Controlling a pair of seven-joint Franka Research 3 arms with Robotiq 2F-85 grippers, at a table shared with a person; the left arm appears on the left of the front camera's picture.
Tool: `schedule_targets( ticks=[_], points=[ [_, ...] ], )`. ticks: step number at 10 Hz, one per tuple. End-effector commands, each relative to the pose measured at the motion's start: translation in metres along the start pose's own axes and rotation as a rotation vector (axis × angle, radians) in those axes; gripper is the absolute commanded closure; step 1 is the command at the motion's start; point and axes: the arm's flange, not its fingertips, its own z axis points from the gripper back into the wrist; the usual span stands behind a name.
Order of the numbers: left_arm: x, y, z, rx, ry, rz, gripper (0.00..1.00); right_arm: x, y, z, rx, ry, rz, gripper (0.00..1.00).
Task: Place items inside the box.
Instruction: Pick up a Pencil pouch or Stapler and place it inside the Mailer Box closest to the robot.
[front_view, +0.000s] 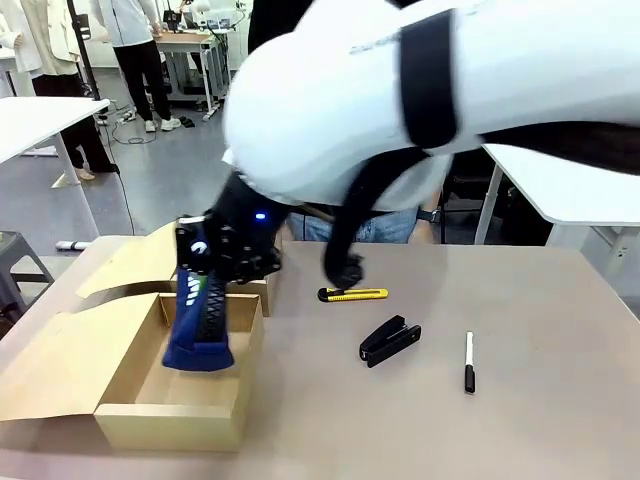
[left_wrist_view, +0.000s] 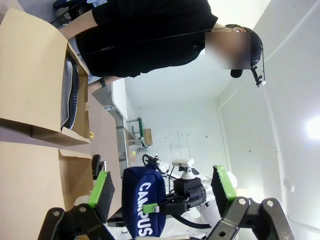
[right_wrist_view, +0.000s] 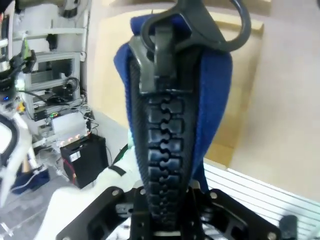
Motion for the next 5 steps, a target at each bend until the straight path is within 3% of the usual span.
schedule_targets(
  ticks=[1,5],
  points=[
    [-0.003,0.0,0.0,-0.014,0.002,-0.023,0.0,0.024,0.046,-0.03,-0.07,0.057,-0.073,0.93],
    [-0.003,0.0,0.0,-0.014,0.002,-0.023,0.0,0.042,0.062,-0.088,-0.21,0.066,-0.093,0.93]
  ],
)
